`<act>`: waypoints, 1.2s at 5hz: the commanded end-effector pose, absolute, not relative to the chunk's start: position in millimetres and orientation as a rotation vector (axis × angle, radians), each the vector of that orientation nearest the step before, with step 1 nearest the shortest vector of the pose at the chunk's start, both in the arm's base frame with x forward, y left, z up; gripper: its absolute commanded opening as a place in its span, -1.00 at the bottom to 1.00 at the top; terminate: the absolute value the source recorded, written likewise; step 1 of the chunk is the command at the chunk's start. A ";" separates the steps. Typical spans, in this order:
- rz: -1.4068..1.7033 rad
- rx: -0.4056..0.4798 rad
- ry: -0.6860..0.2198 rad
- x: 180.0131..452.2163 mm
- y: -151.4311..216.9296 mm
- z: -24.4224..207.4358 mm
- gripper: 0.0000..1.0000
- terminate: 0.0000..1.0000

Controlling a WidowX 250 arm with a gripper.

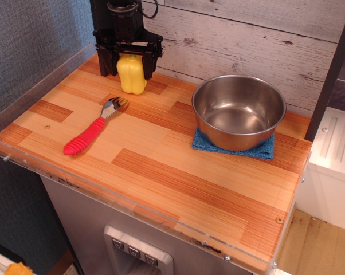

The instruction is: Place yellow pepper into pot, laying down.

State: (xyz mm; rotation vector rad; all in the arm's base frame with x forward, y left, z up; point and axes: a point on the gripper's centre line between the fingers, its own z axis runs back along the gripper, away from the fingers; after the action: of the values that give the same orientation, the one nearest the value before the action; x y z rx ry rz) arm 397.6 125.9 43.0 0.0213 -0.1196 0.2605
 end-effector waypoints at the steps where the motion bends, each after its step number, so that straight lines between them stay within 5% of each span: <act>1: 0.208 0.002 -0.227 400.6 113.9 101.8 -1.00 -1.00; 3: 0.116 -0.068 -0.257 389.0 65.2 148.5 -1.00 -1.00; 6: -0.071 -0.099 -0.223 388.2 -26.9 141.6 -1.00 -1.00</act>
State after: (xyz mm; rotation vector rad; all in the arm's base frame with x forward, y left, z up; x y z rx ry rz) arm 390.4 -27.2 114.1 -0.1004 -0.1551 -0.0578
